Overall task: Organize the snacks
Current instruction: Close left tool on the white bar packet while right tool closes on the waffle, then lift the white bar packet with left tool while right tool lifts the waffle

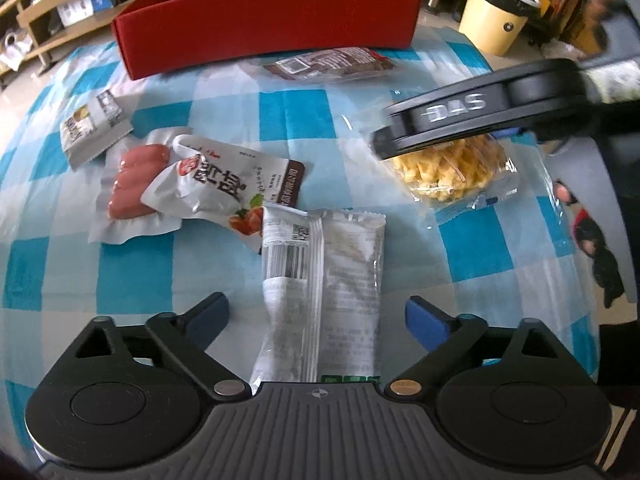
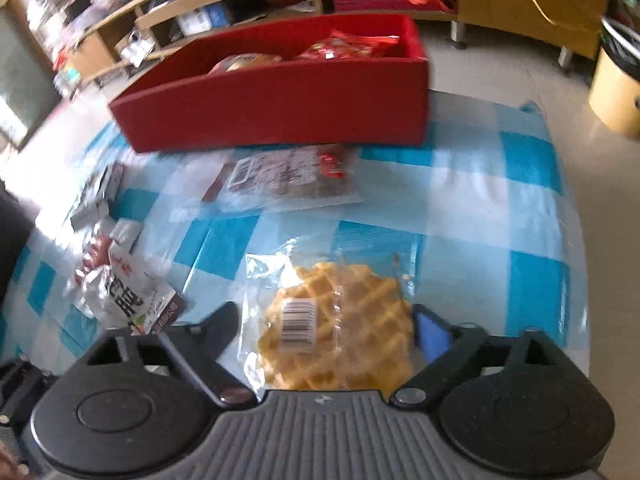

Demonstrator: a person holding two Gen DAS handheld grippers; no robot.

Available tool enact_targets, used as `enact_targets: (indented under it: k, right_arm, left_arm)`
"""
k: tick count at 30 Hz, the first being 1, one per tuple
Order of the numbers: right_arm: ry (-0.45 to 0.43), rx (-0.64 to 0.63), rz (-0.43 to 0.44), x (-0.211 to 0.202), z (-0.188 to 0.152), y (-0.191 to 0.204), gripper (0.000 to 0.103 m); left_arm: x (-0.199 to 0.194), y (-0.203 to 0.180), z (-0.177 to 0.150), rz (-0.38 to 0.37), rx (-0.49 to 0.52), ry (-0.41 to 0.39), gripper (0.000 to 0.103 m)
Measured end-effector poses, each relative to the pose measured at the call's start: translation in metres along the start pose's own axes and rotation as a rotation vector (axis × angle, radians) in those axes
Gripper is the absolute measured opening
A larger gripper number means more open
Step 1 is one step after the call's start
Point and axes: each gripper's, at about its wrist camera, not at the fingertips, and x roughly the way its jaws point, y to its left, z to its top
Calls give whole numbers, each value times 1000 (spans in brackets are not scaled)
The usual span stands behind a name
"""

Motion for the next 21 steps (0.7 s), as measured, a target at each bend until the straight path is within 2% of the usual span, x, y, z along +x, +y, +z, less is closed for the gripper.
enact_targets:
  k: [2,6,11,12,14,16,21]
  right_arm:
    - [2,-56,-20,4,-3,8,103]
    - [-18,-145,-75,9,-14,21,103]
    - [-17,-202,-59,5,-21,18,103]
    - [-18,-199,-60,3,-22,17,102]
    - [-31,-194,-73,-4,-24,14,88]
    - [-39,-186,-80,-11,-27,11,79]
    - [-60,-191,-104,-26,-38,9,77]
  left_arm:
    - [2,-5,-2,27,35,-6,98]
    - [0,-8,-8,47,72,-22,96]
    - [-4,-4,-10,48,74,-38,87]
    - [-4,-3,-10,50,72,-37,85]
    - [-5,-3,-9,52,66,-33,84]
    - [-5,-3,-8,54,60,-28,82]
    - [-9,-1,-11,38,29,-18,80]
